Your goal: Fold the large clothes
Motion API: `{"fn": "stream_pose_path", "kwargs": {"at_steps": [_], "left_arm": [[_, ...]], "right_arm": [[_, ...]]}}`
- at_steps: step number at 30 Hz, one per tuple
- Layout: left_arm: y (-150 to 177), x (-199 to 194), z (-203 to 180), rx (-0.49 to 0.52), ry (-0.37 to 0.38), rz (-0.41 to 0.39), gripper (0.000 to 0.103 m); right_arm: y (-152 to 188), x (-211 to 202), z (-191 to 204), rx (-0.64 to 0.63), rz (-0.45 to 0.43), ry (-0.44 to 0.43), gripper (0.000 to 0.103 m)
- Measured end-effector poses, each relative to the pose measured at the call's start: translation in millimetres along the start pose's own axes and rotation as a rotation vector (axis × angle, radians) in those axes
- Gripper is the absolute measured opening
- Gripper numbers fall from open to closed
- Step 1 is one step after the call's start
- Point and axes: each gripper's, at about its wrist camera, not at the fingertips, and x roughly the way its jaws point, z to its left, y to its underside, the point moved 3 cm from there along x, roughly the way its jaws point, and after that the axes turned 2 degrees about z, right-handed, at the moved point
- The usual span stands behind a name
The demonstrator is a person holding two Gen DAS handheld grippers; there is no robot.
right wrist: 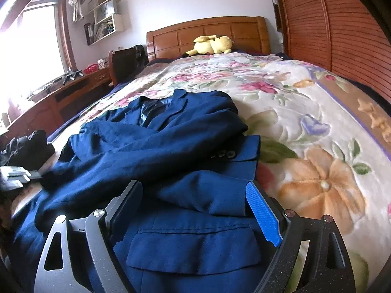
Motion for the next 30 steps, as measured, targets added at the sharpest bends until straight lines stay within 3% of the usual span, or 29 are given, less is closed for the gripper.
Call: {"fn": "stream_pose_path", "kwargs": {"at_steps": [3, 5, 10, 17, 19, 24, 26, 28, 30], "left_arm": [[-21.3, -31.3, 11.3, 0.002, -0.072, -0.093, 0.002], [-22.5, -29.7, 17.4, 0.002, -0.092, -0.059, 0.003], [8.4, -15.0, 17.5, 0.034, -0.061, 0.041, 0.032], [50.4, -13.5, 8.7, 0.032, -0.022, 0.09, 0.033], [57.1, -14.5, 9.5, 0.024, -0.027, 0.091, 0.041], [66.2, -13.6, 13.0, 0.018, -0.043, 0.099, 0.044], [69.6, -15.8, 12.6, 0.018, -0.058, 0.088, 0.05], [74.1, -20.5, 13.2, 0.008, -0.066, 0.069, 0.066], [78.9, -25.0, 13.5, -0.001, -0.076, 0.055, 0.073]], "right_arm": [[0.6, -1.4, 2.5, -0.011, -0.008, 0.006, 0.088], [1.2, -1.4, 4.9, -0.022, -0.009, 0.005, 0.088], [2.3, -1.7, 4.9, -0.032, -0.01, 0.01, 0.088], [1.5, 0.8, 0.3, -0.021, -0.003, 0.006, 0.088], [1.4, 0.4, 1.1, -0.024, -0.002, 0.007, 0.088], [1.8, -1.5, 2.9, -0.041, -0.009, 0.013, 0.088], [2.1, -2.9, 4.8, -0.056, -0.012, 0.012, 0.088], [2.3, -4.5, 6.3, -0.071, -0.014, 0.016, 0.088], [2.2, -7.5, 7.9, -0.09, -0.014, 0.032, 0.088]]}}
